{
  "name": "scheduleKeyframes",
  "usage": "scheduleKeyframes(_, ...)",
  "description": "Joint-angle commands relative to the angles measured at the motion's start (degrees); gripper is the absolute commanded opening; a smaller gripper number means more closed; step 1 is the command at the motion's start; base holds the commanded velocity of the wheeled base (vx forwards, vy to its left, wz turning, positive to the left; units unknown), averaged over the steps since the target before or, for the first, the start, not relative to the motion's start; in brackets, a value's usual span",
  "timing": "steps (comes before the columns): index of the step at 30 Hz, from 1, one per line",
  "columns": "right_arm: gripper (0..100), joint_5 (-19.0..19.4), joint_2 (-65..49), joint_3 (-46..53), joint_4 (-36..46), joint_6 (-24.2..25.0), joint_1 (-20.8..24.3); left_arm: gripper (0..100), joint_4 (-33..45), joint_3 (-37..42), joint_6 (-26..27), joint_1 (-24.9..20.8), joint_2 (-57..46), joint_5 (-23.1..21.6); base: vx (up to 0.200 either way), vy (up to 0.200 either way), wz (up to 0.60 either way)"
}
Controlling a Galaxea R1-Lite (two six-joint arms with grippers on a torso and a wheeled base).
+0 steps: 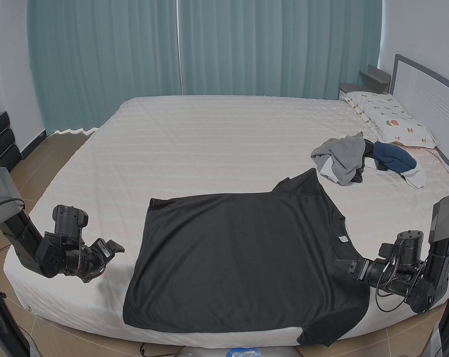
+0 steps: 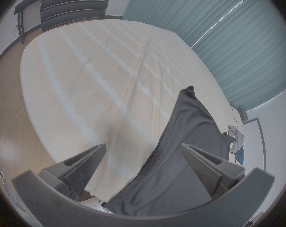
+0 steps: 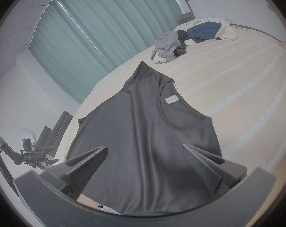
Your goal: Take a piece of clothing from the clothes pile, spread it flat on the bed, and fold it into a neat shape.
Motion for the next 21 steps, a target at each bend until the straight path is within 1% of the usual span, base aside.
scheduleKeyframes(1, 100, 0.0, -0.1, 0.0, 0.0, 0.0, 0.1, 100, 0.0, -0.7, -0.1, -0.5, -0.1, 0.0, 0.000, 0.000, 0.00)
scheduleKeyframes(3, 100, 0.0, -0.1, 0.0, -0.2, 0.0, 0.1, 100, 0.4, -2.4, -0.4, -0.9, -0.3, 0.0, 0.000, 0.000, 0.00)
scheduleKeyframes(6, 100, 0.0, -0.1, -0.1, -0.2, 0.0, 0.1, 100, 0.4, -5.8, -2.9, -1.8, -0.1, 0.1, 0.000, 0.000, 0.00)
scheduleKeyframes(10, 100, 0.1, 0.0, -0.1, -0.3, 0.1, 0.1, 100, 0.6, -10.6, -3.1, -2.6, 0.9, 0.1, 0.000, 0.000, 0.00)
scheduleKeyframes(16, 100, 0.2, 0.5, -0.1, -0.2, 0.2, 0.1, 100, 2.7, -20.5, -3.2, -2.6, 7.5, 0.0, 0.000, 0.000, 0.00)
scheduleKeyframes(17, 100, 0.3, 0.8, -0.2, -0.2, 0.2, 0.1, 100, 3.4, -23.4, -3.2, -2.6, 9.7, 0.0, 0.000, 0.000, 0.00)
scheduleKeyframes(18, 100, 0.3, 0.8, -0.2, -0.2, 0.2, 0.1, 100, 3.7, -24.3, -3.2, -2.6, 10.5, 0.0, 0.000, 0.000, 0.00)
scheduleKeyframes(20, 100, 0.4, 1.6, -0.4, -0.3, 0.2, 0.0, 100, 4.6, -31.0, -3.1, -2.6, 15.8, -0.1, 0.000, 0.000, 0.00)
scheduleKeyframes(21, 100, 0.4, 1.6, -0.4, -0.3, 0.2, 0.0, 100, 4.8, -31.9, -3.2, -2.6, 16.5, -0.1, 0.000, 0.000, 0.00)
